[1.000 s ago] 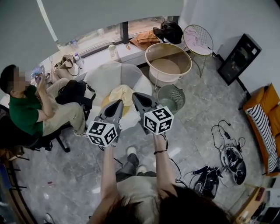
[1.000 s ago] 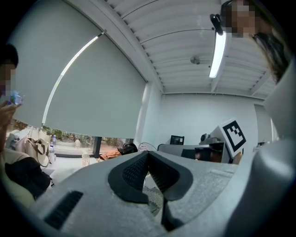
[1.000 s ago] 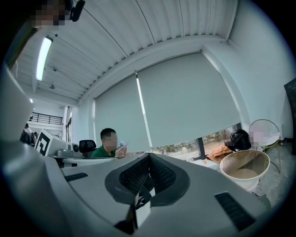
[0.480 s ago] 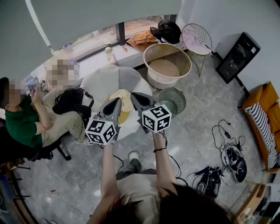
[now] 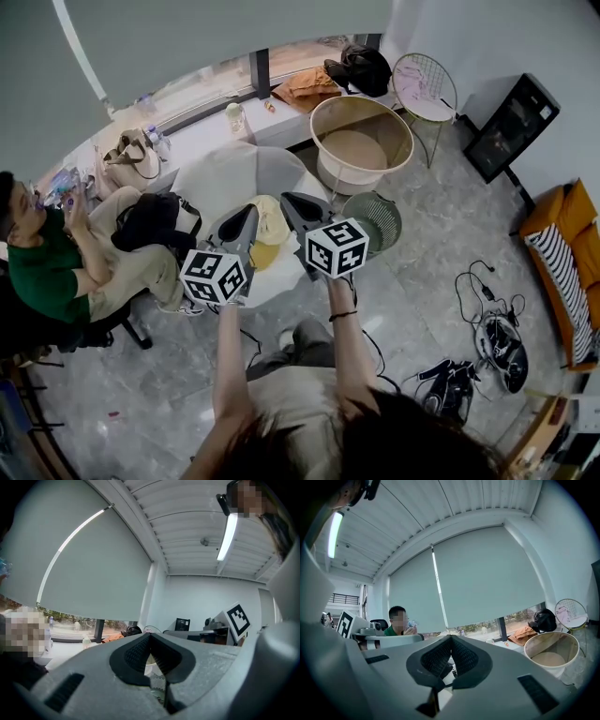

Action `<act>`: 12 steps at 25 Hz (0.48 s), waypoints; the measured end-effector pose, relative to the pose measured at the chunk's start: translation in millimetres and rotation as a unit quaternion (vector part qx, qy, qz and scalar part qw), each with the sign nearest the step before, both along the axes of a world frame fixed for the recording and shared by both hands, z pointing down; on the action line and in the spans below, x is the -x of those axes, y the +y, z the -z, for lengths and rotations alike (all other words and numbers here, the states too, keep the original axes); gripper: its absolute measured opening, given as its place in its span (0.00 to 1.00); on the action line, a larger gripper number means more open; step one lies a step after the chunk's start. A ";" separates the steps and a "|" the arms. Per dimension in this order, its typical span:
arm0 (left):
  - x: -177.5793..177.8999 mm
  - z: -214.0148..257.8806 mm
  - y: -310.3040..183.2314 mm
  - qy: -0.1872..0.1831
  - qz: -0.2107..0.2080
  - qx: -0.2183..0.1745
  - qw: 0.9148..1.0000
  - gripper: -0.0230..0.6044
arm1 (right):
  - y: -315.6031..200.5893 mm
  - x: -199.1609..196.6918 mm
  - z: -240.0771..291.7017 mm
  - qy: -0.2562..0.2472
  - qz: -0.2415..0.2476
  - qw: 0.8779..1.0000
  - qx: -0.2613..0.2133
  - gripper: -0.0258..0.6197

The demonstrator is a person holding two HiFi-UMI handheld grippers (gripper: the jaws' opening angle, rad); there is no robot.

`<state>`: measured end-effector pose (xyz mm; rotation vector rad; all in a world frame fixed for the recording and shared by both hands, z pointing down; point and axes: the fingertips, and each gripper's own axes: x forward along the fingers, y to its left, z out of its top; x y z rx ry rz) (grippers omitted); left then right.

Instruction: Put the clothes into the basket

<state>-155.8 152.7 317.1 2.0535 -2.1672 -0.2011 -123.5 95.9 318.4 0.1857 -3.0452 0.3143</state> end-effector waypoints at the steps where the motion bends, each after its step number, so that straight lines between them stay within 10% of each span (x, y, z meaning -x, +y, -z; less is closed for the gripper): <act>1: 2.1 1.7 -1.7 -0.001 0.001 -0.001 1.000 0.05 | -1.4 2.1 0.4 0.000 0.001 1.000 -0.001 0.05; 12: 18.9 -0.9 -30.5 0.001 -0.004 0.002 1.000 0.05 | -28.9 24.8 -7.3 0.004 0.009 1.000 0.006 0.05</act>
